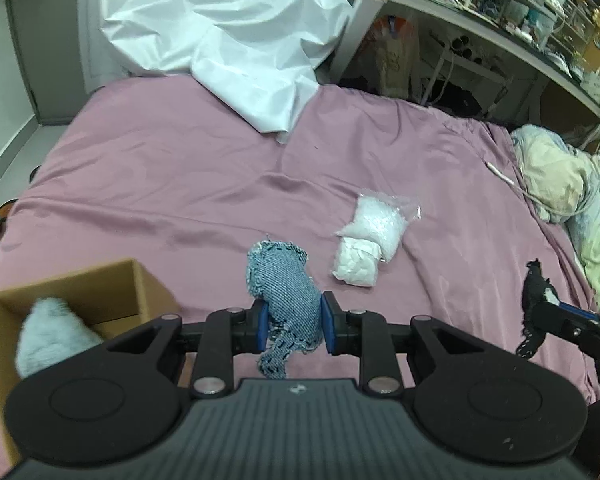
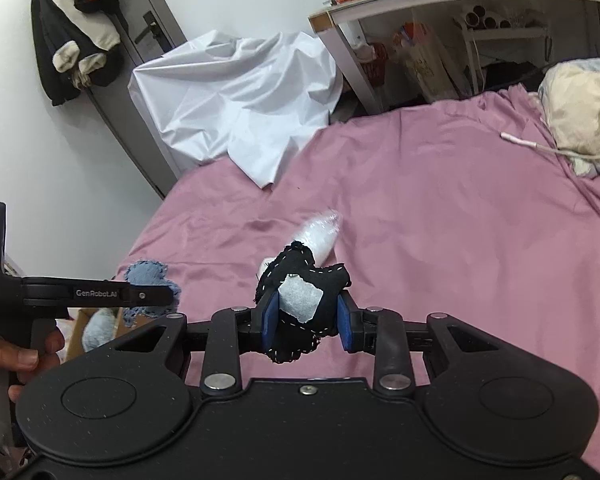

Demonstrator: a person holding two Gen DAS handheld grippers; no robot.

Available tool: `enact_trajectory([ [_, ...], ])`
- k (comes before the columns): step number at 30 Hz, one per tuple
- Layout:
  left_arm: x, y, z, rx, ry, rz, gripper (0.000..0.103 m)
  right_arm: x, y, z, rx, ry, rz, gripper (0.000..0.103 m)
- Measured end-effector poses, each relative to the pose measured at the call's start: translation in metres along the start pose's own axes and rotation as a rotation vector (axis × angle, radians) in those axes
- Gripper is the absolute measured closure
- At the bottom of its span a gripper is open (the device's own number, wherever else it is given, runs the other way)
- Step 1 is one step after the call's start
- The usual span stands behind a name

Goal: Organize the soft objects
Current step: 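Carry the denim and black felt patches over the box with both grippers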

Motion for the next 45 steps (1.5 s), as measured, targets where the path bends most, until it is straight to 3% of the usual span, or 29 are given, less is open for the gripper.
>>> enact_trajectory([
  [14,-0.078,0.002,0.041,-0.041,-0.016,-0.116,0.078,-0.036,-0.031,0.034,-0.098,-0.037,-0.019,0.073],
  [33,-0.153,0.065,0.089,-0.104,-0.018,-0.146,0.078,-0.055,-0.022,0.088,-0.180,-0.115,0.004,0.072],
  [45,-0.167,0.099,0.130,-0.161,-0.053,-0.130,0.078,-0.034,-0.002,0.127,-0.239,-0.182,0.091,0.072],
])
Point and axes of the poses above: each gripper's, at about its wrist camera, not at the fingertips, and x roughly the way its jaws point, z to its left, y to its underside, the point moved 3 cm from there along x, roughly the way its jaws point, and after that the axes turned 1 degree about -x, right-handed, at the moved point
